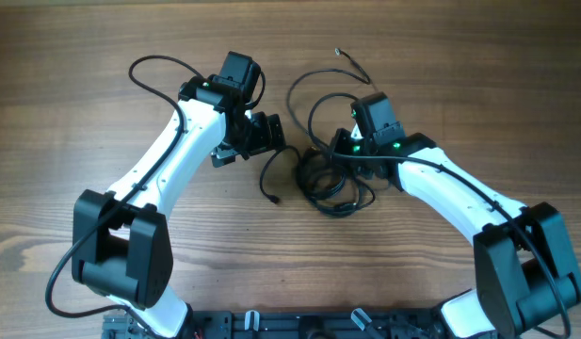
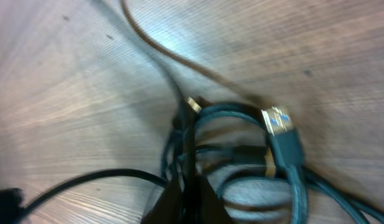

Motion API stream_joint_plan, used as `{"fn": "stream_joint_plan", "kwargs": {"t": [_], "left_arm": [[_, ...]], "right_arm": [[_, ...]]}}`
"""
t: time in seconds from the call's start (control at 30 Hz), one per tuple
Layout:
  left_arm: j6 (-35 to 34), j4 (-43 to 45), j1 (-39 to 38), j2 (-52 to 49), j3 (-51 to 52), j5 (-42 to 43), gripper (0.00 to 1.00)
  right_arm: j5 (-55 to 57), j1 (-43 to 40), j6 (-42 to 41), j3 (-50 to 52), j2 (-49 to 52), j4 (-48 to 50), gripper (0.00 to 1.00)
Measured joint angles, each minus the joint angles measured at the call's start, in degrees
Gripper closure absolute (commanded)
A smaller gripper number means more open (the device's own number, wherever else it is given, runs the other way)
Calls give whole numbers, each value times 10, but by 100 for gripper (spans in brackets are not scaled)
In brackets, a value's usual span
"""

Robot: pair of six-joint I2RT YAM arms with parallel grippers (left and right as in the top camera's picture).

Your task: Untangle cables

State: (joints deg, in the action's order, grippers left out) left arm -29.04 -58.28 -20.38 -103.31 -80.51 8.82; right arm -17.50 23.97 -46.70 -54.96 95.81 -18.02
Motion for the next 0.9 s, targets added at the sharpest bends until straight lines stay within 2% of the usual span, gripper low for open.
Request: {"fn": "stream_joint_plan", "kwargs": {"t": [0.13,0.37,0.53,0.63,0.8,0.9], "left_arm": [[0,0,0,0,0,0,0],[0,2,0,0,0,0,0],[0,2,0,0,0,0,0],[0,4,0,0,0,0,0],[0,4,0,0,0,0,0],[0,5,0,0,0,0,0]], "right_arm": [[0,-4,3,-19,-10,4,96],[7,-21,59,-62,-246,-12,96],[-4,-21,62,-62,-292,-11,96],[-47,-21,17,-60,-292,74,96],[-112,-21,-121,-60,-292,300,96],[-119,-21,-194,-60,-293,373,96]]}}
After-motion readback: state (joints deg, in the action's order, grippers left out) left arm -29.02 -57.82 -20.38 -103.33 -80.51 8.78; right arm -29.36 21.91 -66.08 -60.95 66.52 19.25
